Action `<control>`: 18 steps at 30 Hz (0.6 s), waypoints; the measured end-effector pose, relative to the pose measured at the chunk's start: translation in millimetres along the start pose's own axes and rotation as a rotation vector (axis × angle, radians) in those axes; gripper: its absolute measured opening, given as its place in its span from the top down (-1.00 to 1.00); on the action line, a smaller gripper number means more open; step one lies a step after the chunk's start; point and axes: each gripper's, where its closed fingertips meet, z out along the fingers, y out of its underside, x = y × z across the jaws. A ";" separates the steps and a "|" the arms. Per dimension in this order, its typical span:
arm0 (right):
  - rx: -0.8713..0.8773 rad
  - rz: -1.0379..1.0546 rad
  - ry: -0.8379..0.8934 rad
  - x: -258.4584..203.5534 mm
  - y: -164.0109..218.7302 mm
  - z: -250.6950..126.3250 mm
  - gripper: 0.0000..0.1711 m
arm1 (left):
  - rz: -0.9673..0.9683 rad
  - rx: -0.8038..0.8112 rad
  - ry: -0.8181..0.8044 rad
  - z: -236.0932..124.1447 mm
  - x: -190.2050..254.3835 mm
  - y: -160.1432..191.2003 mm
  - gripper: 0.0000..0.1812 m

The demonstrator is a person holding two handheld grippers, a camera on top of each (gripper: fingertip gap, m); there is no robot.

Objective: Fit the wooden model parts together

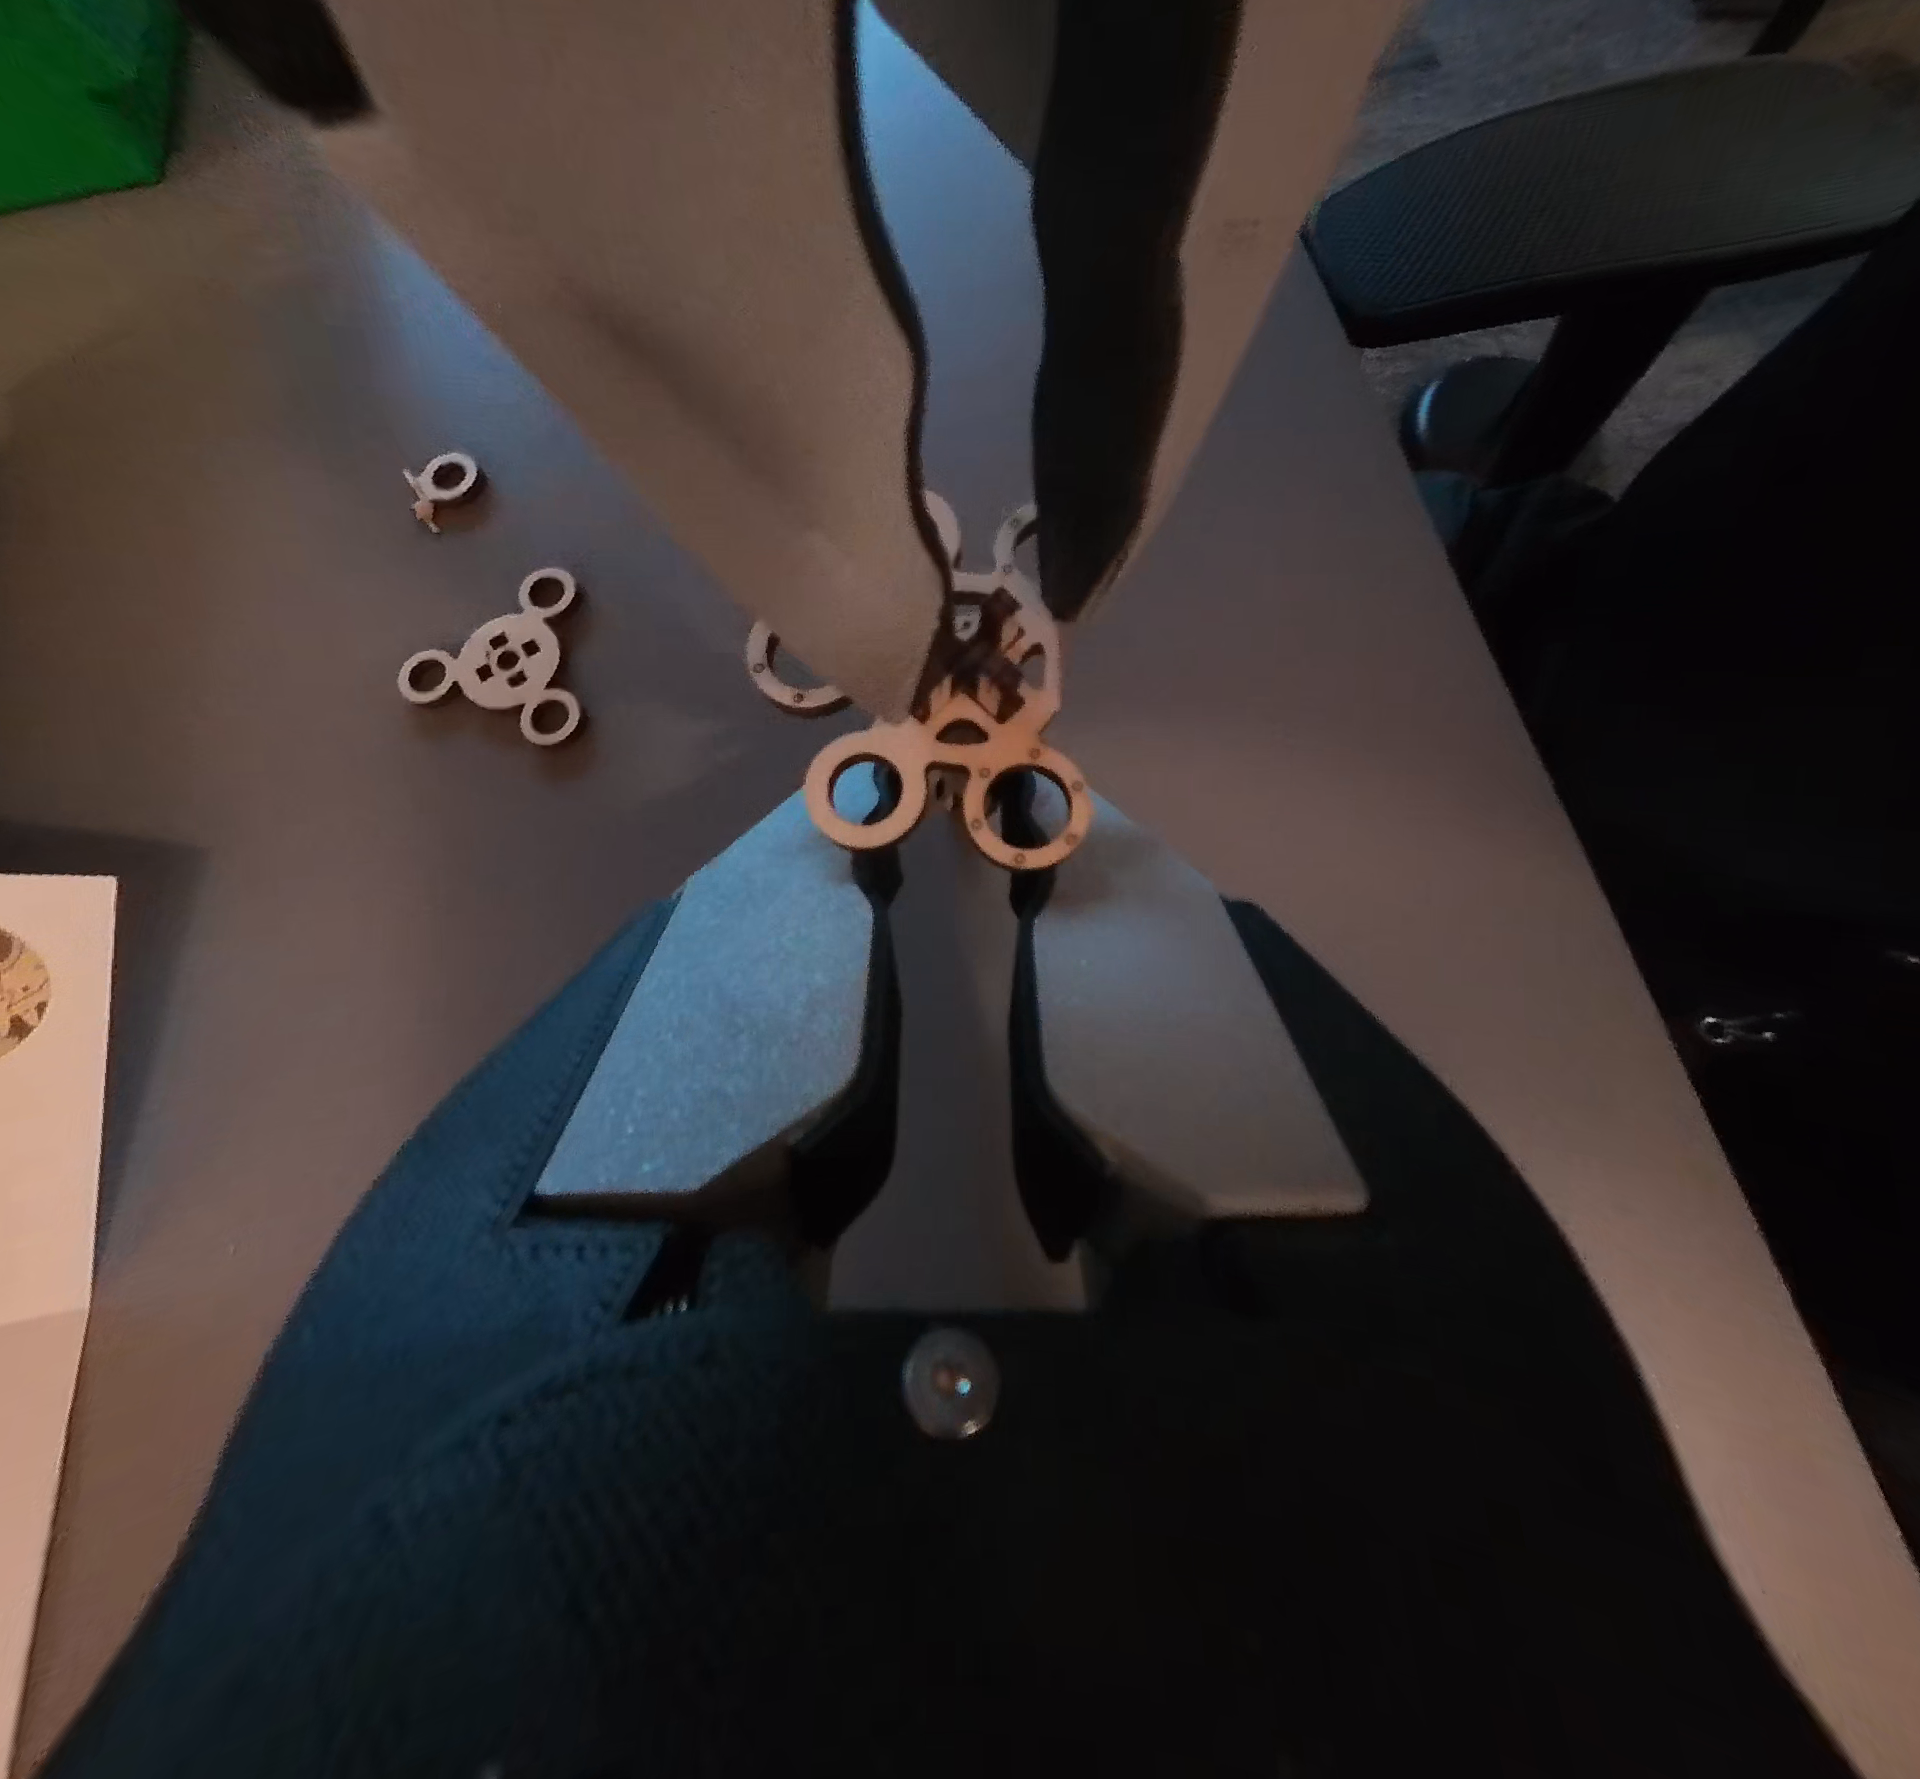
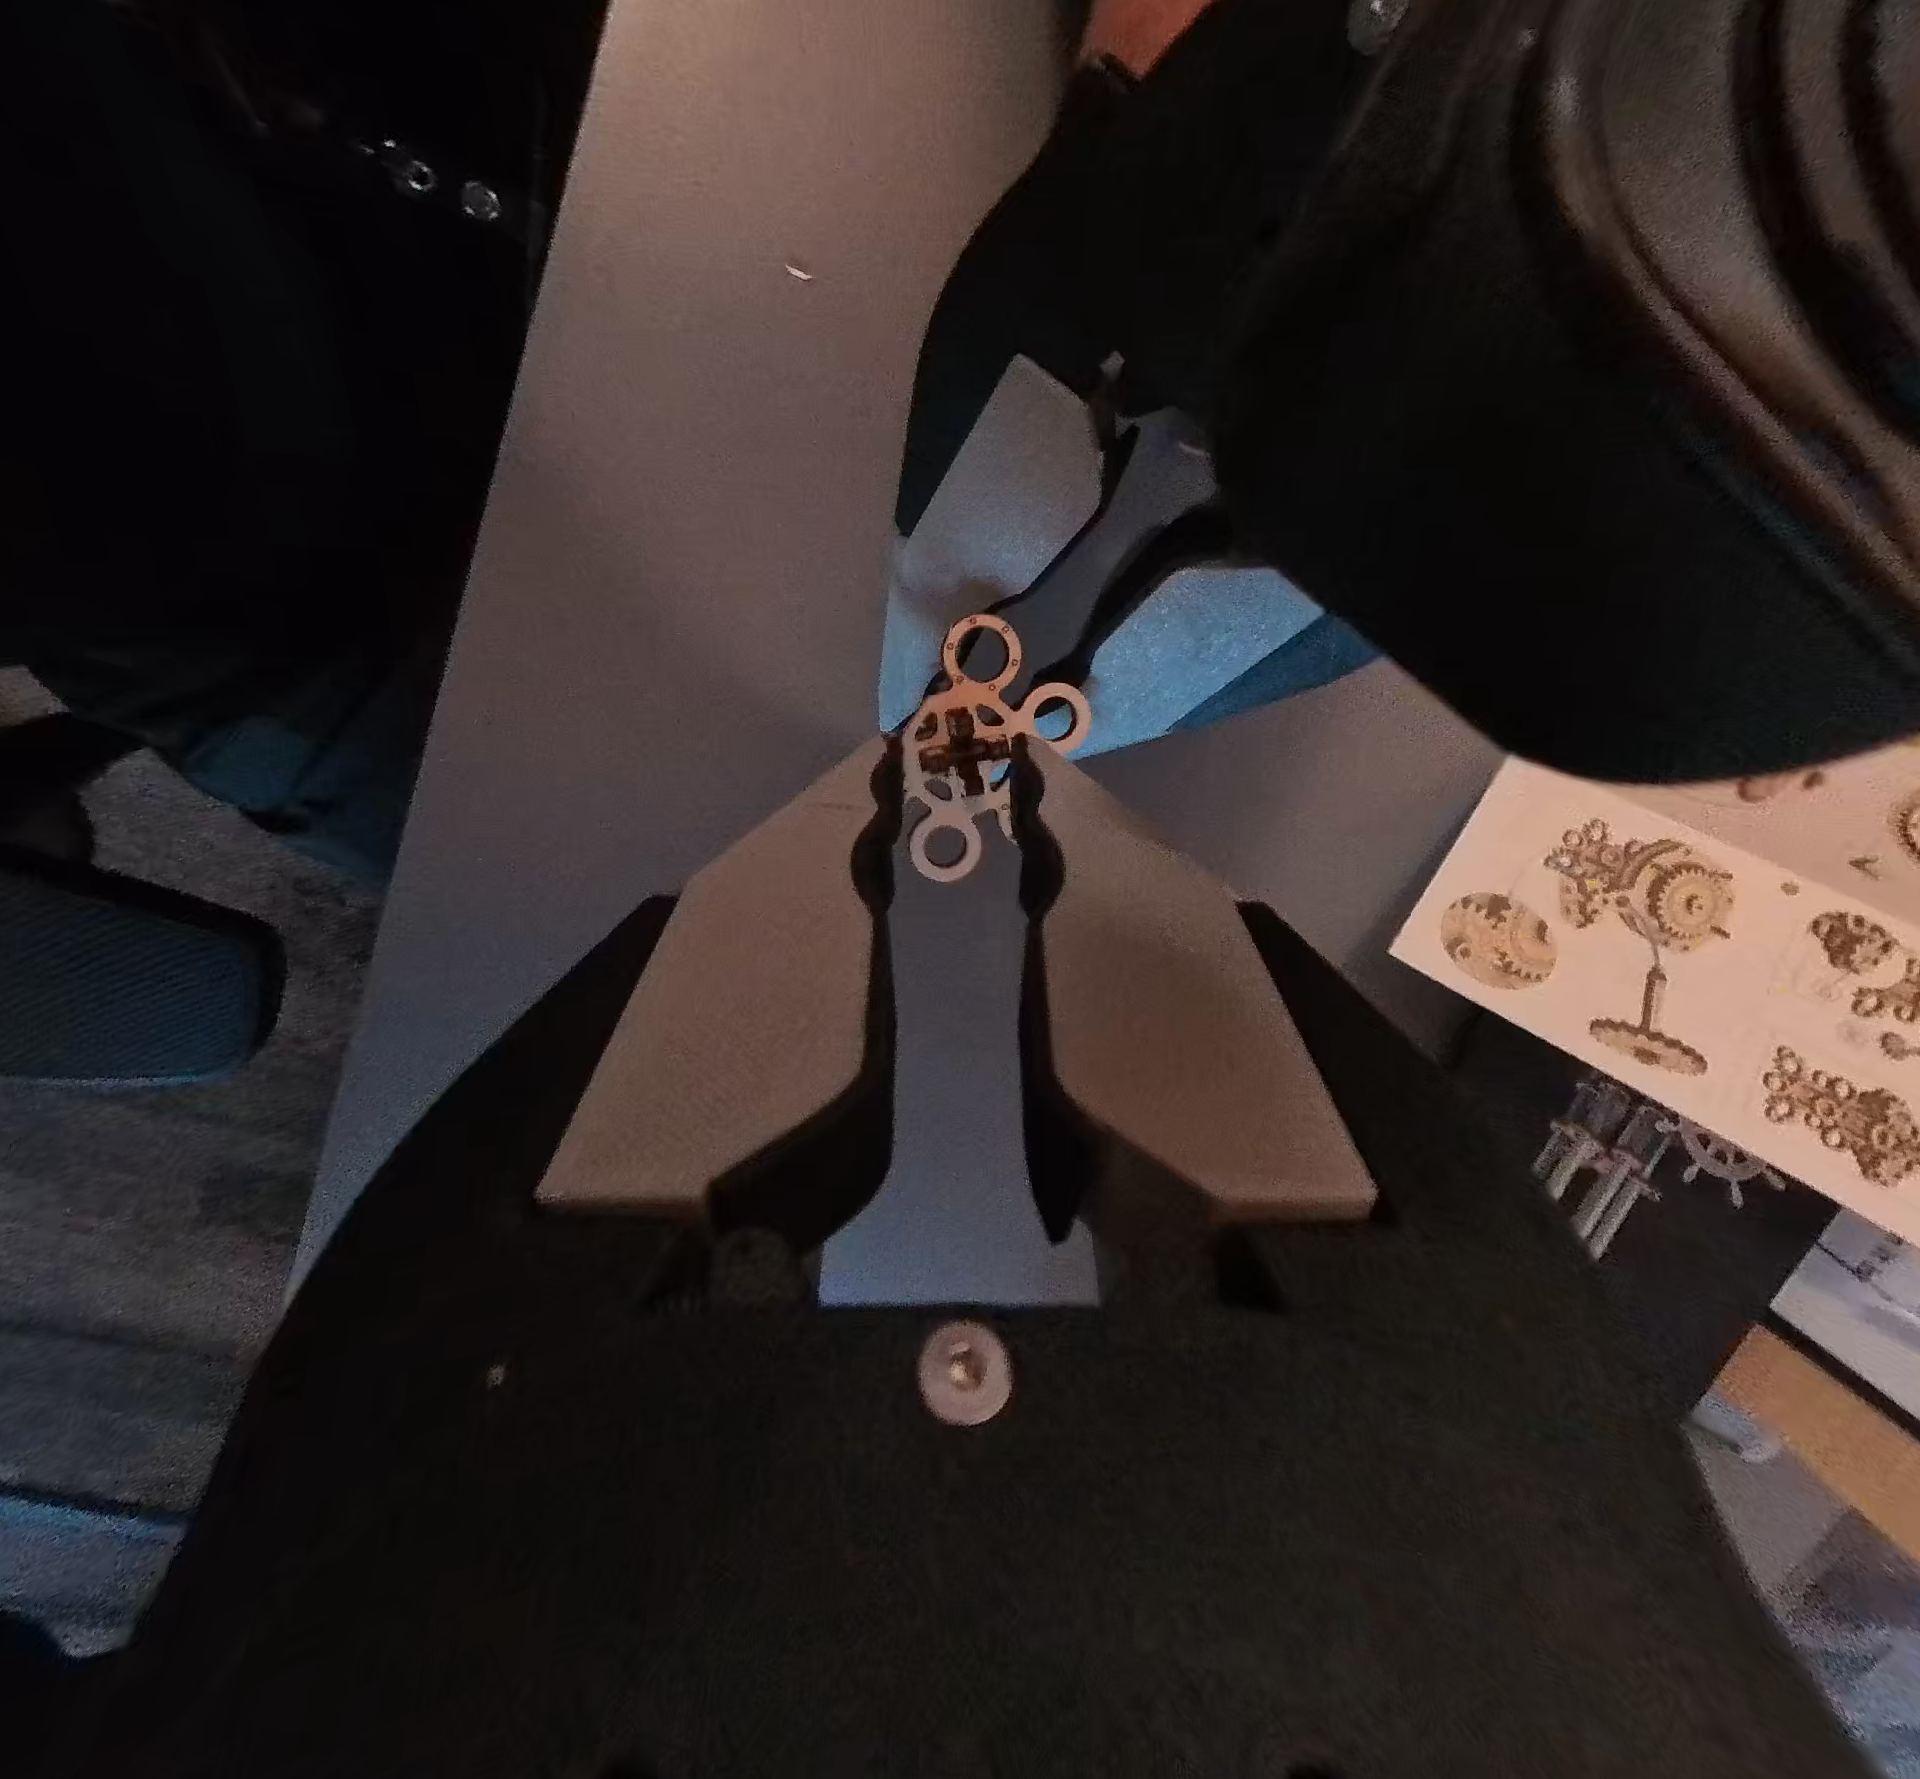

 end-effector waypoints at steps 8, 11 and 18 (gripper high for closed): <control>-0.043 -0.073 -0.077 -6.4 -4.5 3.0 0.78 | 0.068 0.008 0.019 0.3 4.6 -0.2 0.83; -0.091 -0.099 -0.052 -2.4 -3.8 2.1 0.72 | 0.060 0.011 0.029 -0.3 5.1 0.0 0.84; -0.142 -0.087 -0.123 -10.0 -1.5 2.2 0.72 | 0.073 0.004 0.029 -0.3 6.5 0.2 0.84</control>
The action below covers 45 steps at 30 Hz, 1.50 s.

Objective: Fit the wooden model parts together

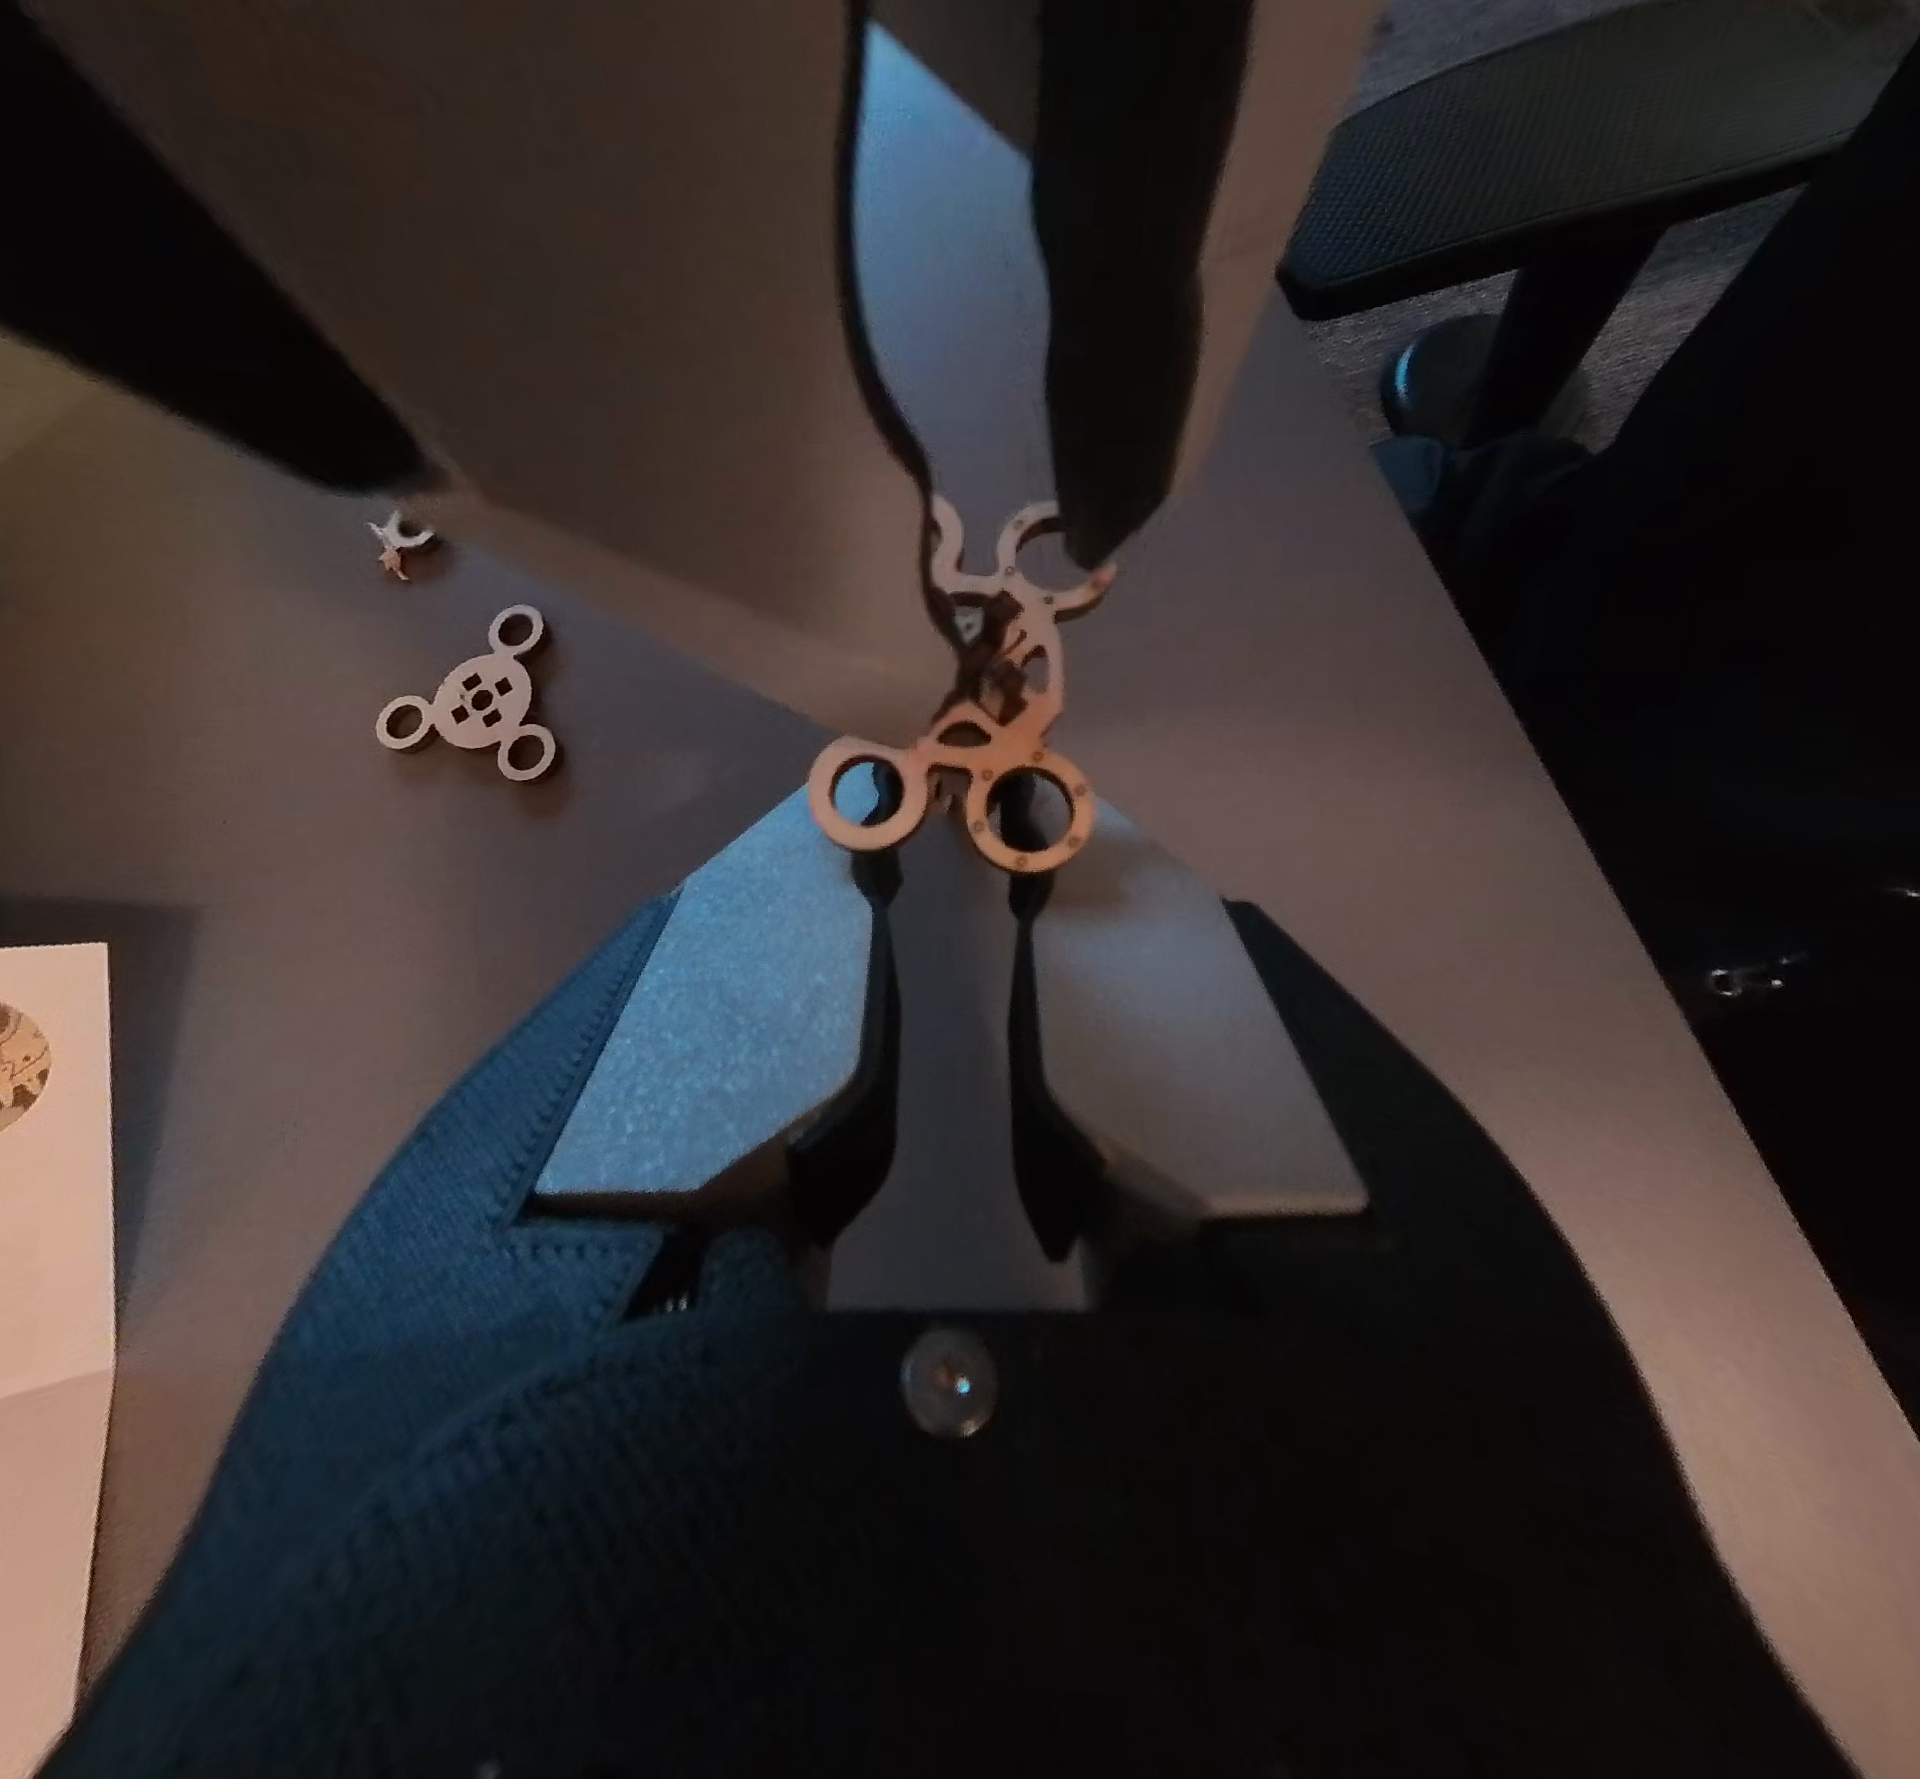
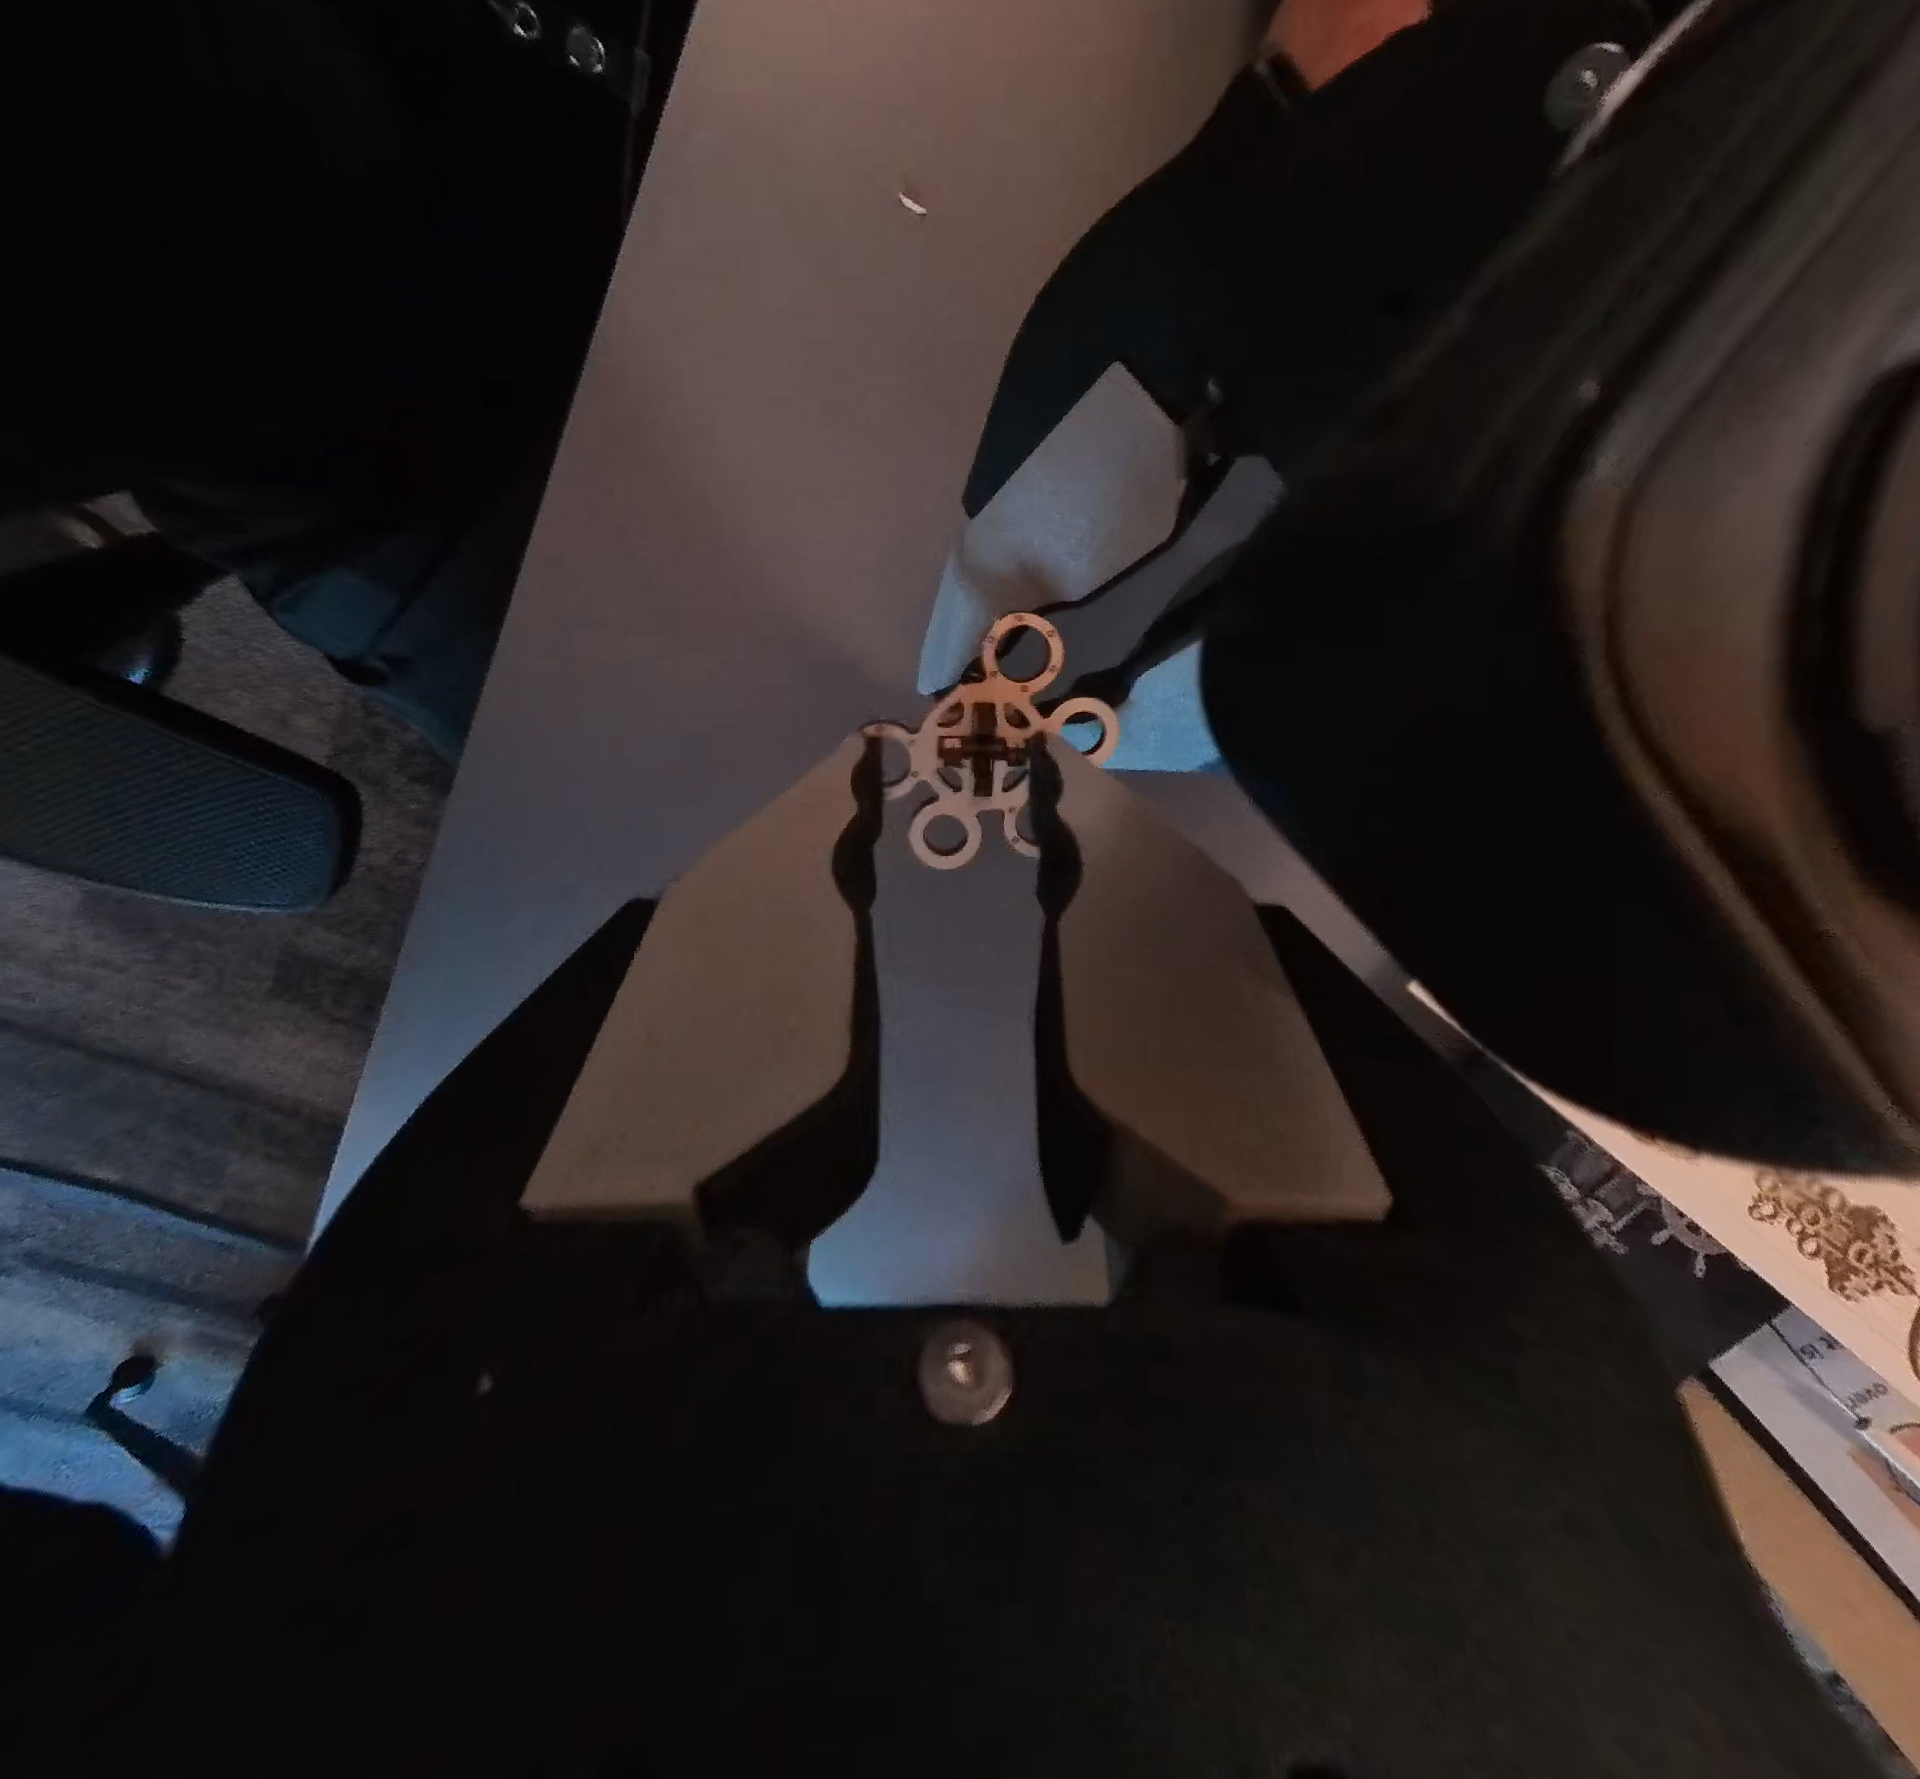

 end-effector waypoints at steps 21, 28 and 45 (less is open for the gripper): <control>0.001 0.052 0.012 4.9 0.0 -0.7 0.63 | -0.037 -0.010 0.014 0.3 1.1 0.2 0.83; 0.000 0.040 0.008 4.0 -0.6 -1.3 0.78 | -0.047 -0.010 0.015 0.1 0.7 0.2 0.83; -0.048 0.061 -0.020 1.3 -0.8 -0.2 0.85 | -0.051 -0.017 0.029 0.6 3.7 -0.2 0.83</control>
